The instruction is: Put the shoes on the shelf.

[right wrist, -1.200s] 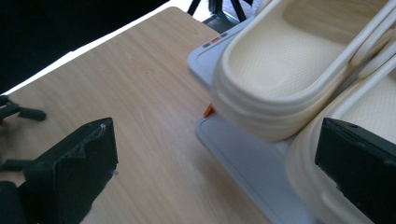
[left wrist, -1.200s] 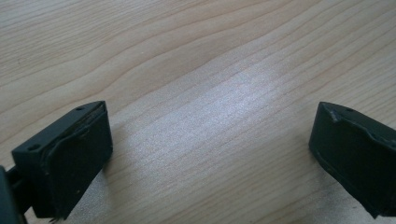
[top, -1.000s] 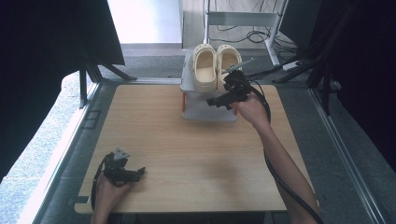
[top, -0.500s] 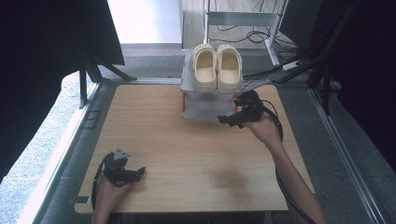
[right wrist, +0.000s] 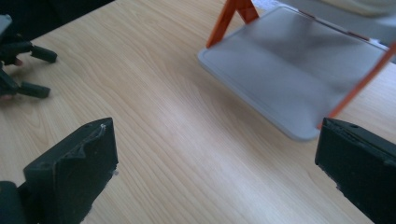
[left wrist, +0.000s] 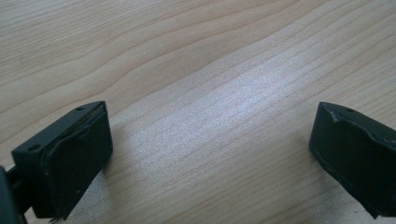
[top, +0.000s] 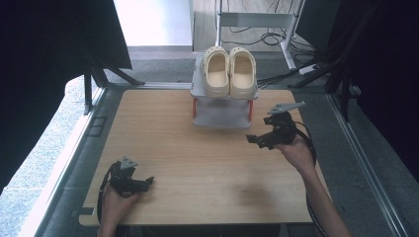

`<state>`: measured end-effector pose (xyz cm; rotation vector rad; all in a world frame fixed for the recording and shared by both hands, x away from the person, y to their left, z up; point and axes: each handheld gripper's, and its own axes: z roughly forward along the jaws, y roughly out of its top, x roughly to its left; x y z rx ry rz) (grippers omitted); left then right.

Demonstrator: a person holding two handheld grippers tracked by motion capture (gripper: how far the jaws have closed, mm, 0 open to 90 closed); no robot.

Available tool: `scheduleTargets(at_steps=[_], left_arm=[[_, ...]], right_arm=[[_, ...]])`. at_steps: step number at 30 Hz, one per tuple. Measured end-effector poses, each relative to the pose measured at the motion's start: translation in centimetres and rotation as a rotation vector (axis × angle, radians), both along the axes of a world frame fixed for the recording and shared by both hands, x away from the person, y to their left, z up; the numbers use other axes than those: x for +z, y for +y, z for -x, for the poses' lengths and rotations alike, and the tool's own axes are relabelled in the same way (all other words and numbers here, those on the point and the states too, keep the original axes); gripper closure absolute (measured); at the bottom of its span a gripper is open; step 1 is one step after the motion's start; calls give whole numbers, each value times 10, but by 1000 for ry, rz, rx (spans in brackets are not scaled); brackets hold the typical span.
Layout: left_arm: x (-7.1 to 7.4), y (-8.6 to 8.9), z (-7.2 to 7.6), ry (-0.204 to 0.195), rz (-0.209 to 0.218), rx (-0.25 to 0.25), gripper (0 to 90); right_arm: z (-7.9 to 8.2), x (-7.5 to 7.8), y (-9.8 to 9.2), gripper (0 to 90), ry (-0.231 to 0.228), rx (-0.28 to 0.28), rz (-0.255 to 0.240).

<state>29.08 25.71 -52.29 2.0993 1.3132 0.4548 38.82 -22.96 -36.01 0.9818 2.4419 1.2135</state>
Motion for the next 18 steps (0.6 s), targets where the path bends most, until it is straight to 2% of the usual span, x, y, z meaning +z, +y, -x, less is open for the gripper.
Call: scheduleTargets(at_steps=[11, 18], left_arm=[[0, 0, 0, 2, 2, 2, 0], [0, 0, 0, 2, 1, 1, 0]], right_arm=[[28, -17, -38, 0, -30, -40, 33], [41, -35, -57, 0, -27, -79, 24]])
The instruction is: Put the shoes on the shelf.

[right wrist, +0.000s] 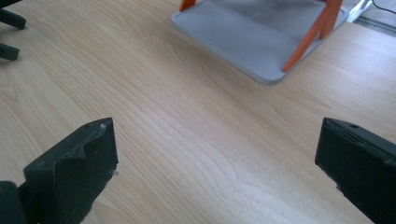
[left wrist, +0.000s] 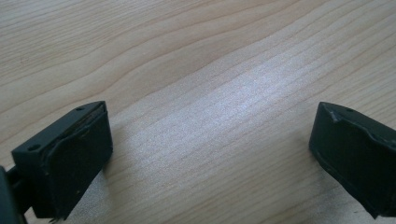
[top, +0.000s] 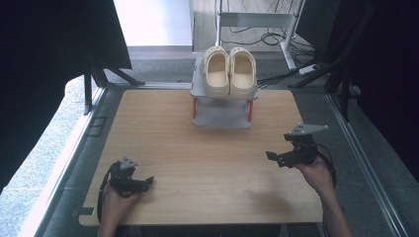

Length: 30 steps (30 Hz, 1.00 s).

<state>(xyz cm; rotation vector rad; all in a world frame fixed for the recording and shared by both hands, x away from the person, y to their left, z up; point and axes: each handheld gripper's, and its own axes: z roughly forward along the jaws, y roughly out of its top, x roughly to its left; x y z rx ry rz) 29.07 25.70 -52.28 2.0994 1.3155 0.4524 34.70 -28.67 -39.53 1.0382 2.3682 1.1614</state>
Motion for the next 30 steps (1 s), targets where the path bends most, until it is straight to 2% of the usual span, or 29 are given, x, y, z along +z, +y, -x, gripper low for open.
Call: scheduleTargets(at_steps=[9, 21, 26, 28, 30], left_arm=[[0, 0, 0, 0, -1, -1, 0], [0, 0, 0, 0, 0, 0, 0], [0, 0, 0, 0, -1, 0, 0], [0, 0, 0, 0, -1, -1, 0], [0, 0, 0, 0, -1, 0, 0]], right_arm=[[9, -33, -6, 0, 10, -20, -10], [15, -91, -2, 0, 54, -39, -16], [14, -115, 5, 0, 89, -43, 41], [14, -122, 7, 0, 85, -43, 57], [15, -123, 8, 0, 73, -51, 98]])
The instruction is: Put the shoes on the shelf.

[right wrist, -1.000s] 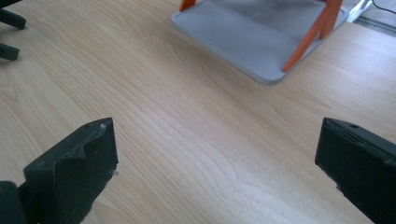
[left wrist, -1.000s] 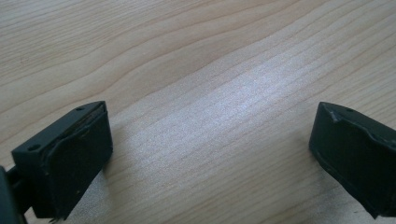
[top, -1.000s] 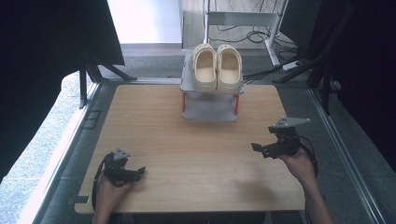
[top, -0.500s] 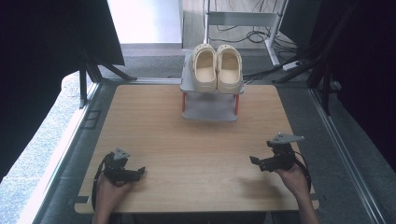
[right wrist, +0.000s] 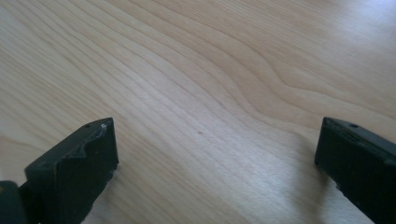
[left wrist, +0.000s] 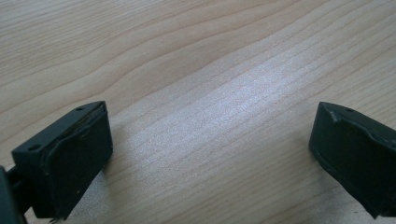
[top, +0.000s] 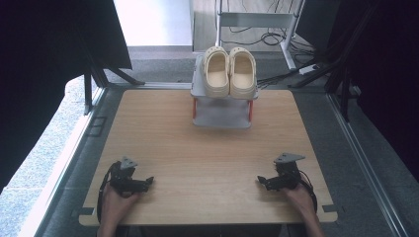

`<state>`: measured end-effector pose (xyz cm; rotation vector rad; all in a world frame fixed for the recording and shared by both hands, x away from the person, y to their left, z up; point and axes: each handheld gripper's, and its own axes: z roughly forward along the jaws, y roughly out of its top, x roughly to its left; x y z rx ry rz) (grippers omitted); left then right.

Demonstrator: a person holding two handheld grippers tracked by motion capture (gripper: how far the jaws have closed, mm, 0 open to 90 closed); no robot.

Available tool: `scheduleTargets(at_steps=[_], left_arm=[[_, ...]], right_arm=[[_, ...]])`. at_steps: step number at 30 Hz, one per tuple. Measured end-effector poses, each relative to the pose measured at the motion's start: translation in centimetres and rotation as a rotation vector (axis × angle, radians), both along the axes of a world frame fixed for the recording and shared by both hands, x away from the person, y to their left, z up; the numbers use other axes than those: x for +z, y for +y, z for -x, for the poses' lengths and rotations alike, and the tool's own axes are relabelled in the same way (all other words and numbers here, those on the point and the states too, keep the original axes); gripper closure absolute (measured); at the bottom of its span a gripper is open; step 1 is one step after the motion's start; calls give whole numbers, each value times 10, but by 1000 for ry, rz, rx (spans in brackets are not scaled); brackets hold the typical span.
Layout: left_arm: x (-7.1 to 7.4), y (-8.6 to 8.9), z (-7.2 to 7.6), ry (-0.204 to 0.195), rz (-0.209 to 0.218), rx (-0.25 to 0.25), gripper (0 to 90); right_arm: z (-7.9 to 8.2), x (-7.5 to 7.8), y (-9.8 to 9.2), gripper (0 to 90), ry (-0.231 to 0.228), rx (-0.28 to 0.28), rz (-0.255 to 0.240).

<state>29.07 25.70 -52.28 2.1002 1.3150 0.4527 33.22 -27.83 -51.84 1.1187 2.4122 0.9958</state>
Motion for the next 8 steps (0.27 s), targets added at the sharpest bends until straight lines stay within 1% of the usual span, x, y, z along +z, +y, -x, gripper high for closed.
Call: scheduleTargets(at_steps=[3, 8], left_arm=[[0, 0, 0, 0, -1, -1, 0], [0, 0, 0, 1, -1, 0, 0]], right_arm=[[0, 0, 1, 0, 1, -3, 14], [1, -1, 1, 0, -1, -1, 13]])
